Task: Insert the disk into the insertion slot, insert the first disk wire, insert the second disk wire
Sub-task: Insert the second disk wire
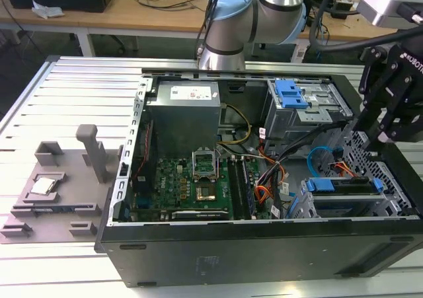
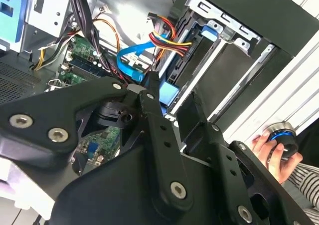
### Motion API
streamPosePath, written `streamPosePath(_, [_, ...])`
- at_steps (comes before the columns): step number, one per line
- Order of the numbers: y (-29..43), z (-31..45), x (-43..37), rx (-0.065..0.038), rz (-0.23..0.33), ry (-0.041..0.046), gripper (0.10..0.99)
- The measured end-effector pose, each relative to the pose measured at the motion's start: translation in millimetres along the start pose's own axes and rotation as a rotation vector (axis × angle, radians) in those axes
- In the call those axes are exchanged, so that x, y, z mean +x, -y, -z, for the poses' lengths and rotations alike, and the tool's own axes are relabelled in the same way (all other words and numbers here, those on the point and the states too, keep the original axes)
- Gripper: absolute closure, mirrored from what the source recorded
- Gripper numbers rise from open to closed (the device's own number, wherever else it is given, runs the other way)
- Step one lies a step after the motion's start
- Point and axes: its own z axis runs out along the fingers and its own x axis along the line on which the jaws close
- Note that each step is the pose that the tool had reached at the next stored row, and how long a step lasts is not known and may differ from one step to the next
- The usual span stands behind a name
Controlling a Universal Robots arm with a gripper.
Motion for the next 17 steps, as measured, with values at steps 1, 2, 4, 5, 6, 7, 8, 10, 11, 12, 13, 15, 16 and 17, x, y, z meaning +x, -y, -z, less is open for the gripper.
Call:
streamPosePath(1, [-0.7, -0.1, 0.0, 0.0, 0.0, -0.0001, 0.667])
streamPosePath(2, [-1.7, -0.3, 0.0, 0.0, 0.0, -0.0001, 0.667])
streamPosePath(4, [-4.3, -0.8, 0.1, 0.0, 0.0, 0.0, 0.667])
streamPosePath(5, [-6.7, -1.6, 0.1, 0.0, 0.0, -0.0001, 0.667])
streamPosePath(6, [-7.3, -2.1, 0.1, 0.0, 0.0, -0.0001, 0.667])
streamPosePath(7, [-7.5, -2.7, 0.1, 0.0, 0.0, -0.0001, 0.667])
streamPosePath(8, [-7.9, -3.0, 0.1, 0.0, 0.0, -0.0001, 0.667])
streamPosePath(10, [-9.3, -4.6, 0.2, 0.0, 0.0, -0.0001, 0.667])
streamPosePath(11, [-10.6, -7.6, 0.1, 0.0, 0.0, -0.0003, 0.667])
streamPosePath(12, [-13.5, -11.2, 0.0, 0.0, 0.003, -0.0002, 0.667])
streamPosePath(13, [-15.0, -12.3, -0.4, 0.0, 0.004, -0.0002, 0.667])
streamPosePath(15, [-16.8, -13.2, -2.3, 0.0, 0.008, -0.0004, 0.667])
streamPosePath(16, [-17.8, -13.5, -3.9, 0.0, 0.009, -0.0005, 0.667])
streamPosePath(17, [-18.5, -13.7, -5.4, 0.0, 0.01, -0.0006, 0.667])
